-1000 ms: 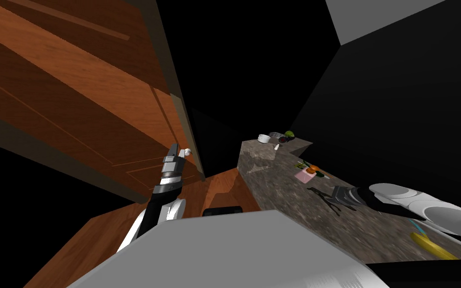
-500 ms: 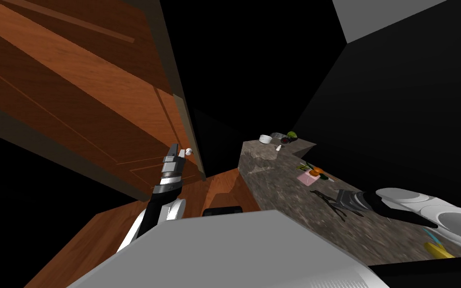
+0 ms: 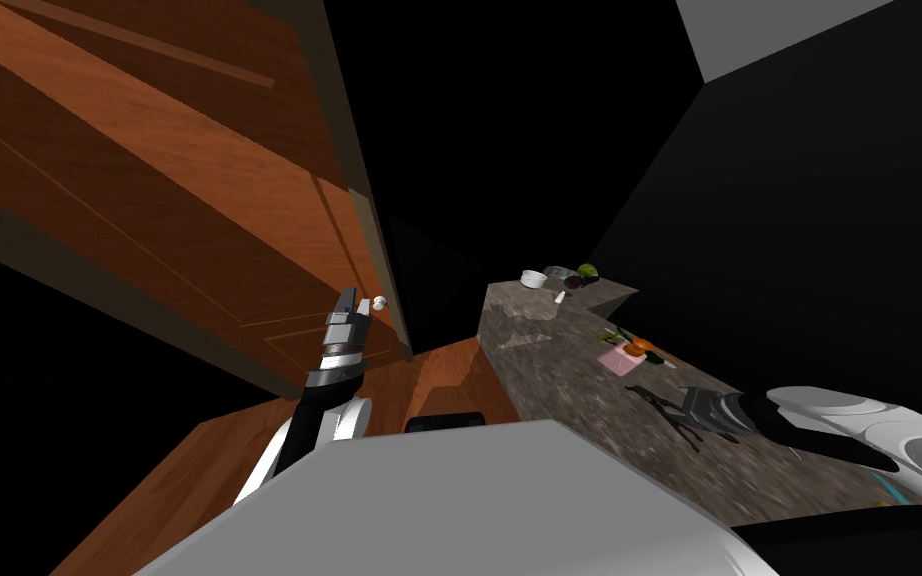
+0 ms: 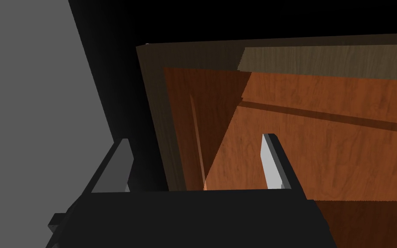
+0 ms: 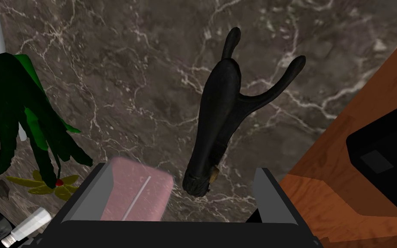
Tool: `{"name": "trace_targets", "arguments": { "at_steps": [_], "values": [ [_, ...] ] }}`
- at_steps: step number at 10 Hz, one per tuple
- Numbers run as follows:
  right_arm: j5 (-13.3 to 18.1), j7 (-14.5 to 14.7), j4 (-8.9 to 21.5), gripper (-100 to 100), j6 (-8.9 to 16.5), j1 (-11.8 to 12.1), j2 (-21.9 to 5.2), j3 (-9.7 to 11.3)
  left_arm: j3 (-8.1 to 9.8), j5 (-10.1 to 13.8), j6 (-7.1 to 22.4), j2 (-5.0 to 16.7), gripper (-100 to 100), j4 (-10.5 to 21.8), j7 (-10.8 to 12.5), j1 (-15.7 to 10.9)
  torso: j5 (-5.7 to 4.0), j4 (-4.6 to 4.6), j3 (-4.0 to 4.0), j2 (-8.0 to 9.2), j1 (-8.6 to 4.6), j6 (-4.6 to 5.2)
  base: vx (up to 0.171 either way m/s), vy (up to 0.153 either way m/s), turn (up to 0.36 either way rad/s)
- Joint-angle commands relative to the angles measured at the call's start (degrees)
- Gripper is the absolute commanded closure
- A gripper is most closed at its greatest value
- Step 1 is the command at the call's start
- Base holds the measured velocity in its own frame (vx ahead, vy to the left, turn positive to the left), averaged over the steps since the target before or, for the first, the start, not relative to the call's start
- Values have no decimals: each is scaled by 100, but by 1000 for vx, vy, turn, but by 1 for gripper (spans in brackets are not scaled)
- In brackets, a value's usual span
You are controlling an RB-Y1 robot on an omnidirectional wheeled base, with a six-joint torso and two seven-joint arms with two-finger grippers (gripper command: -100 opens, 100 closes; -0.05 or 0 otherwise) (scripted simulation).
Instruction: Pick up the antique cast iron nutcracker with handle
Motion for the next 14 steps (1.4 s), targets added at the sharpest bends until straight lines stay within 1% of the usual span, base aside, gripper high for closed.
{"name": "trace_targets", "arguments": {
  "at_steps": [1,2,3,4,6,7,9,10,11,12,14],
  "values": [
    [-286,87,-110,-100,117,87,-66,127,0,0,0,0,0,0,0,0,0,0,0,0,0,0,9,-8,37],
    [-471,87,-110,-100,117,87,-66,127,0,0,0,0,0,0,0,0,0,0,0,0,0,1,4,-6,0],
    [-519,87,-110,-100,117,87,-66,127,0,0,0,0,0,0,0,0,0,0,1,1,0,1,0,0,0],
    [-751,274,-268,-100,293,274,-189,373,0,0,0,0,0,0,0,0,0,1,2,3,1,1,7,-7,84],
    [-1063,274,-268,-100,293,274,-189,373,0,0,0,0,0,0,0,0,0,0,0,0,-2,1,7,-9,14],
    [-1248,462,-427,-100,470,461,-312,619,0,0,0,0,0,0,0,0,0,0,1,1,0,1,10,-7,69],
    [-1562,462,-427,-100,470,461,-312,619,0,0,0,0,0,0,0,0,-1,0,0,0,-1,1,7,-9,19],
    [-1606,462,-427,-100,470,461,-312,619,0,0,0,0,0,0,0,0,0,0,1,1,0,1,0,0,0],
    [-1553,467,-412,-100,464,457,-303,615,0,0,0,0,0,0,0,0,0,1,2,3,1,1,0,0,0],
    [-1565,470,-413,100,464,460,-304,614,0,0,0,0,0,0,0,0,0,1,2,3,2,1,0,0,0],
    [-1564,469,-416,100,459,461,-301,616,0,0,0,0,0,0,0,0,1,1,1,2,-1,-1,0,0,0]
  ]
}}
